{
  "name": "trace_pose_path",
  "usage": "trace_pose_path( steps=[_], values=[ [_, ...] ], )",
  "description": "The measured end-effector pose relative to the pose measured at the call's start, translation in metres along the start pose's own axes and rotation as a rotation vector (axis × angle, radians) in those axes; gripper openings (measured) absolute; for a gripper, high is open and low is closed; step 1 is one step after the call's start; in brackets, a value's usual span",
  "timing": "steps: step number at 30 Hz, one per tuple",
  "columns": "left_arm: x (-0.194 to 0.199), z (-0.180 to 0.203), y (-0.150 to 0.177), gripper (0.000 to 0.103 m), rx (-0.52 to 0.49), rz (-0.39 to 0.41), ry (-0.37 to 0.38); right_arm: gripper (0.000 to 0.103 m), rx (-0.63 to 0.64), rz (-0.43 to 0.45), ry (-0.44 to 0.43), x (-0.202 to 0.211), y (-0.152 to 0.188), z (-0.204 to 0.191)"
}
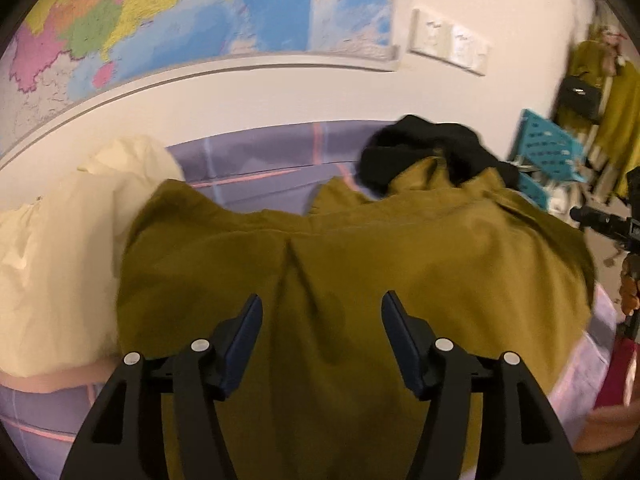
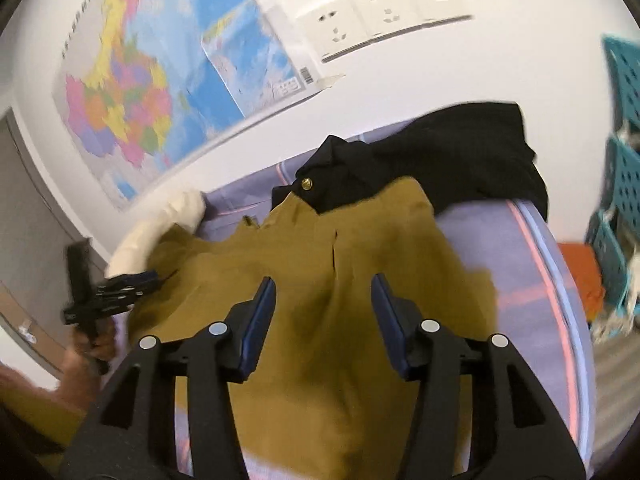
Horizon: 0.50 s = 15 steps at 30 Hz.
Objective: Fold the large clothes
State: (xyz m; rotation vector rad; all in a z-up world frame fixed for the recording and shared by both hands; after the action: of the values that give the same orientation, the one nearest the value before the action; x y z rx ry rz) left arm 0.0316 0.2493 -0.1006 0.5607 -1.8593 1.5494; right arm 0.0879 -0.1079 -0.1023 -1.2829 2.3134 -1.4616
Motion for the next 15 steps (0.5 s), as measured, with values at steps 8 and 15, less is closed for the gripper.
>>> trace_pose_path(
  steps=[8,15],
  values=[
    [-0.021,0.004,0.024,0.062,0.045,-0.051,0.010,0.011,-0.182,-0.076,0.069,0.004,0.049,0.072],
    [0.006,0.003,0.029,0.062,0.044,-0.011,0.010,0.034,-0.098,0.023,0.056,0.038,0.036,0.041]
  ],
)
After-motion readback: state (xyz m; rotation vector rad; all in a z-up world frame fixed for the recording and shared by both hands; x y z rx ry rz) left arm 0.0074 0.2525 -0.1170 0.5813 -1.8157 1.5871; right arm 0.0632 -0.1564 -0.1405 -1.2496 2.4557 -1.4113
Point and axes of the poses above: each gripper's, at about its wrist camera, not at the fingertips, and x roughly against the way its jaws point, z to its right, y to its underside, the point moved 8 cm from there along -x, roughly the way its jaws point, and after that the axes turned 9 degrees about -x, right-handed, at the moved point
